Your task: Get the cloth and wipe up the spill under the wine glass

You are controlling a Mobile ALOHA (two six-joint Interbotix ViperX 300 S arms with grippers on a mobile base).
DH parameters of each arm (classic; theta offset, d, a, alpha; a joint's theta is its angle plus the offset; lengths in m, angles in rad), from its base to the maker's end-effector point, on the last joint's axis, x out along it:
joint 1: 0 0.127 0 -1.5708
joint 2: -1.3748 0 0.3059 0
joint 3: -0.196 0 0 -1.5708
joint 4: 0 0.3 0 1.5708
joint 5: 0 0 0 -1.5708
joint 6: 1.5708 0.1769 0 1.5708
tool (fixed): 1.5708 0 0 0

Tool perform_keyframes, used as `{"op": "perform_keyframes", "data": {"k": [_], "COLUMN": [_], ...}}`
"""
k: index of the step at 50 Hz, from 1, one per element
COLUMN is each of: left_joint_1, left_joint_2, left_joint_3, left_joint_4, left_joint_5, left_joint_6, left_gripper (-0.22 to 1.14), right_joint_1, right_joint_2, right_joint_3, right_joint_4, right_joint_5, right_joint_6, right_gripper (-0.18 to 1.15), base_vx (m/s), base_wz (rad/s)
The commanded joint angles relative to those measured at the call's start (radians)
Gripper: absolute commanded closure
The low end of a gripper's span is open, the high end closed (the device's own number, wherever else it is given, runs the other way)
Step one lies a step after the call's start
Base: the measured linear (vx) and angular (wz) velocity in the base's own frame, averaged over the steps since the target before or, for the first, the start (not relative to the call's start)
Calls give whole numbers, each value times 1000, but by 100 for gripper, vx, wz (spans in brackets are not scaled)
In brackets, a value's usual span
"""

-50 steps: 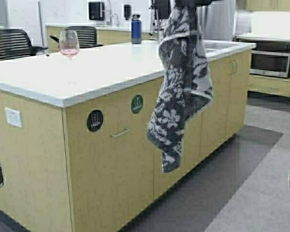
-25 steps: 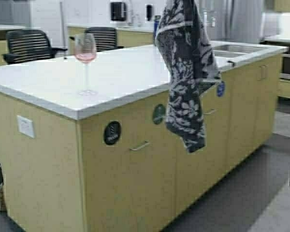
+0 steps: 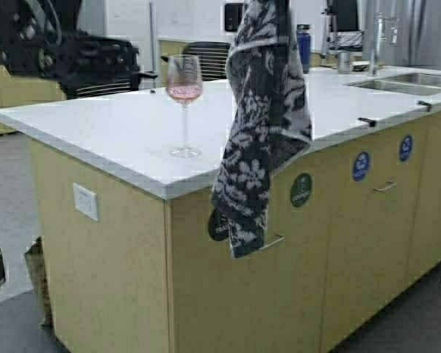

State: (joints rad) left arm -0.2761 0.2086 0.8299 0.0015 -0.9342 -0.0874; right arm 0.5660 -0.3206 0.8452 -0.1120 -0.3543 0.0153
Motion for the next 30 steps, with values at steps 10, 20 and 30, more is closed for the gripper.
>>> {"op": "perform_keyframes", "data": {"k": [10, 20, 30], "left_joint_1": [-15, -17, -17], "left_joint_2": [146, 213, 262], "left_joint_3": [-78, -91, -97], "left_joint_4": [2, 3, 3], "left_joint_5": [-83, -121, -135], "left_joint_6": [11, 12, 11], "left_gripper": [89, 89, 84], "right_joint_1": [-3, -3, -2], "right_joint_2": [35, 34, 29], "right_joint_3": [-32, -32, -25], "right_joint_4": [3, 3, 3], "right_joint_5": [-14, -14, -14], "right_joint_6": [-5, -3, 2], "right_gripper": [90, 90, 90], "base_vx": [20, 19, 18], "base_wz": [3, -7, -12]}}
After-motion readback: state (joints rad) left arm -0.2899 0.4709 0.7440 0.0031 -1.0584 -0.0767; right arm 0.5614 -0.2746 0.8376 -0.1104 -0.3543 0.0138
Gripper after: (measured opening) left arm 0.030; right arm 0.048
